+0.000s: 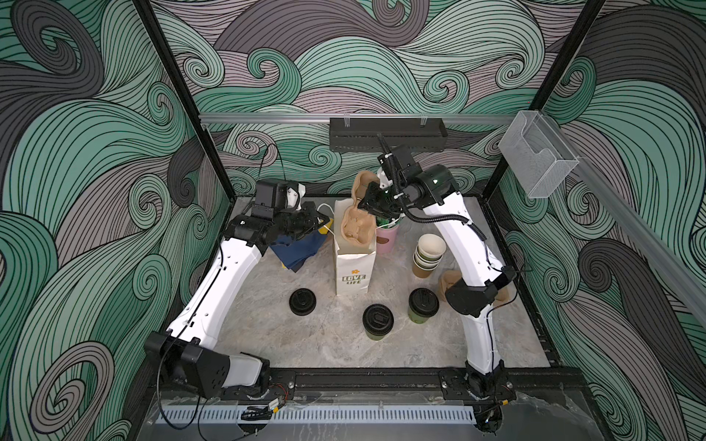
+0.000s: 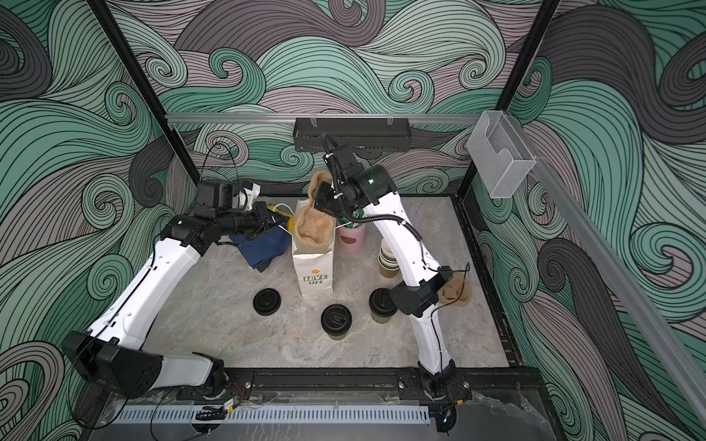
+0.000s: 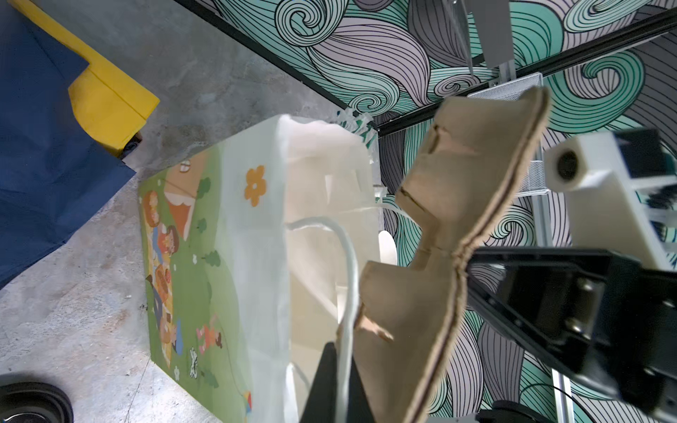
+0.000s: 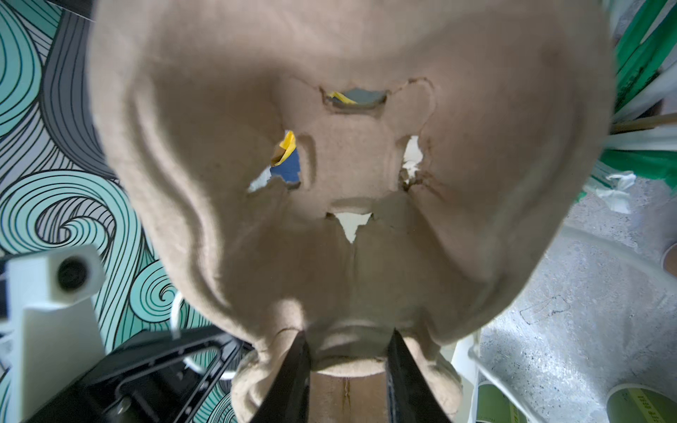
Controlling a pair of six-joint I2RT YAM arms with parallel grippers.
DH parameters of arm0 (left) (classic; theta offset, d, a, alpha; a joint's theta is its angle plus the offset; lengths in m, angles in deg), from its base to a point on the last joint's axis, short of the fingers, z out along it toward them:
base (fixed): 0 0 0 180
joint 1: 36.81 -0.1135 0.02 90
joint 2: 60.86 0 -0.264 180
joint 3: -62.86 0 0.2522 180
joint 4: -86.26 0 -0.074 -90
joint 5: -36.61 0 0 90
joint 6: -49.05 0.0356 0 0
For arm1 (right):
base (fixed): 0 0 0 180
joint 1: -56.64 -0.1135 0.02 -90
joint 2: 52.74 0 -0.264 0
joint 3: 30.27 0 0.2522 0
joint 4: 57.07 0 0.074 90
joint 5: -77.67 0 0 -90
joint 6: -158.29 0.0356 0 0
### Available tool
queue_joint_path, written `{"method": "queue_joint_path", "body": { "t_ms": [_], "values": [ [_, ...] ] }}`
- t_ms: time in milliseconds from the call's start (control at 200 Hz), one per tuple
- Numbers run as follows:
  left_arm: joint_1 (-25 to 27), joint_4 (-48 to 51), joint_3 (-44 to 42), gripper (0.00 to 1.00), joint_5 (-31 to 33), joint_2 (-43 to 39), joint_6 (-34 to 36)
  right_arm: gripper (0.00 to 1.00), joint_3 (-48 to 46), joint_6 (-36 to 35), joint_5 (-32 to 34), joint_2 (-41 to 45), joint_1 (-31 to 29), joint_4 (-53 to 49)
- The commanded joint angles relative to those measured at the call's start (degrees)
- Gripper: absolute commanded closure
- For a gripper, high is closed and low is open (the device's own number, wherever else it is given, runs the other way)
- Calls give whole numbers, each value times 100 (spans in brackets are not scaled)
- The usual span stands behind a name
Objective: Pack the takeout coffee
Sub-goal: 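Lower the cup holder into the white bag while left gripper holds the bag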
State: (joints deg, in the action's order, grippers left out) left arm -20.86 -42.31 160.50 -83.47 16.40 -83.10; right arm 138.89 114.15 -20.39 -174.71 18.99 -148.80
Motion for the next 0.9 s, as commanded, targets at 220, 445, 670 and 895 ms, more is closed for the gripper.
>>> {"method": "queue_joint_path", "body": {
  "t_ms": [220,445,670,895],
  "values": [
    [259,-72,-227,100,169,-312,-257,99,-75,-204,908,-114,-397,-321],
    [298,-81,-466,100,328,-524,-293,100,-97,-311,863,-125,-592,-667],
    [297,-70,-605,100,390,-694,-302,100,-123,-299,718,-178,-733,-767],
    [298,-67,-670,100,546,-832,-301,100,-97,-315,743,-270,-856,-981]
  ]
}}
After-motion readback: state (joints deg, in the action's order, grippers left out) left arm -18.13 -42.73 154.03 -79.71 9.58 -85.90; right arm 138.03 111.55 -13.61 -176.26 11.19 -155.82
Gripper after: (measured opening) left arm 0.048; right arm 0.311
